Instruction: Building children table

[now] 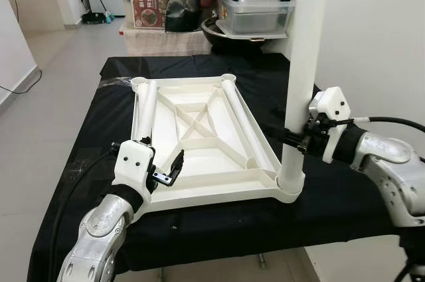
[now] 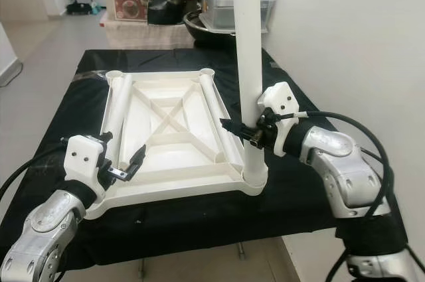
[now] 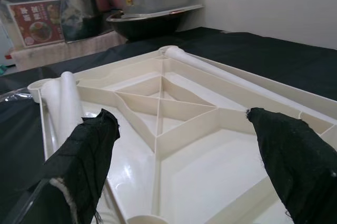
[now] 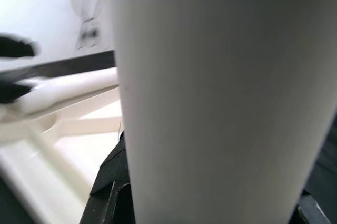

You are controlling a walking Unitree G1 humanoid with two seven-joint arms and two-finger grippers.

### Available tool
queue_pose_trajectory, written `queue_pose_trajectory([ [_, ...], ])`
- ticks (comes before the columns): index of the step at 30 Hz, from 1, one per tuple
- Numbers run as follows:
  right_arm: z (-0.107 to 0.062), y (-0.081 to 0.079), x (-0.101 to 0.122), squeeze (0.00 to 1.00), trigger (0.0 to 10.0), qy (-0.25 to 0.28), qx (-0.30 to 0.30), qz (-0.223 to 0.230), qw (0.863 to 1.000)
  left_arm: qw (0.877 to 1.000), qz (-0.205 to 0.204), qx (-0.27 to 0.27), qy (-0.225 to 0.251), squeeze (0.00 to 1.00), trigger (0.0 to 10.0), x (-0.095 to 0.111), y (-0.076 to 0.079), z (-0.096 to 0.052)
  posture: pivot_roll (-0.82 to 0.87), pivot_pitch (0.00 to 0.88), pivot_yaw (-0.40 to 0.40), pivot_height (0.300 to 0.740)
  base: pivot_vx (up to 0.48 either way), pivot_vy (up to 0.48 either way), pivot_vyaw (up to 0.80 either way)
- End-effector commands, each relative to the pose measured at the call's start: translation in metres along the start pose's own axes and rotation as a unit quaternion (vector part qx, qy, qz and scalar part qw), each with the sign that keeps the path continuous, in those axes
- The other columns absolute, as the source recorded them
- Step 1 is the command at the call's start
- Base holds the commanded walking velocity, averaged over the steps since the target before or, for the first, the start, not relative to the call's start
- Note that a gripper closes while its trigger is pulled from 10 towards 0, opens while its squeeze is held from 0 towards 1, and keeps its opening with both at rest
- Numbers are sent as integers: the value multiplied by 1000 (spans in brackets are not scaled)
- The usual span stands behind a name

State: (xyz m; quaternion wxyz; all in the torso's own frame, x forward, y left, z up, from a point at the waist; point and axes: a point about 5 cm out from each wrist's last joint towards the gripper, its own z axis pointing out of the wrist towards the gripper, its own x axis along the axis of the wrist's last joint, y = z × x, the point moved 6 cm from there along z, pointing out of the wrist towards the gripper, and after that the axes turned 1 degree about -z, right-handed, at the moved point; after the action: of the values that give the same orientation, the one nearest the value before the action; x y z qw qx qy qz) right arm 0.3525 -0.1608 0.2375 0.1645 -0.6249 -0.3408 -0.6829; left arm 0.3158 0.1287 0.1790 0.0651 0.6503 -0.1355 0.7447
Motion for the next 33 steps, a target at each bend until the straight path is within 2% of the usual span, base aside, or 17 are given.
queue_pose_trajectory([
  [1, -1, 7, -1, 0, 10000, 10, -28, 6, 1000, 1000, 2, -4, 1, 0, 10000, -1, 0, 2, 9, 0, -54, 740, 0, 0, 0],
  [4, -1, 10, -3, 0, 10000, 12, -41, 13, 999, 1000, 3, -5, 1, 0, 10000, -1, 0, 2, 11, 0, -52, 740, 0, 0, 0],
  [9, -2, -1, -15, 0, 10000, 4, -38, 27, 999, 1000, 3, -6, 0, 0, 10000, -2, 0, 2, 11, 0, -51, 740, 0, 0, 0],
  [16, -3, -3, -20, 0, 10000, 3, -51, 43, 998, 1000, 4, -7, -2, 0, 10000, -4, 0, 1, 12, 0, -54, 740, 0, 0, 0],
  [23, 3, -27, -25, 0, 10000, 10, -37, 72, 997, 1000, 4, -6, -5, 0, 10000, -6, 0, -1, 14, 0, -53, 740, 0, 0, 0],
  [29, 4, -35, -28, 0, 10000, 8, -31, 85, 996, 1000, 1, -4, -8, 0, 10000, -8, -1, 0, 7, 0, -54, 740, 0, 0, 0],
  [32, 6, -42, -35, 0, 10000, 1, -32, 124, 992, 1000, -2, 0, -10, 0, 10000, -9, -3, 1, 7, 0, -59, 740, 0, 0, 0],
  [33, 6, -42, -35, 0, 10000, 1, -32, 124, 992, 1000, -2, 0, -10, 0, 10000, -9, -3, 1, 7, 0, -59, 740, 0, 0, 0],
])
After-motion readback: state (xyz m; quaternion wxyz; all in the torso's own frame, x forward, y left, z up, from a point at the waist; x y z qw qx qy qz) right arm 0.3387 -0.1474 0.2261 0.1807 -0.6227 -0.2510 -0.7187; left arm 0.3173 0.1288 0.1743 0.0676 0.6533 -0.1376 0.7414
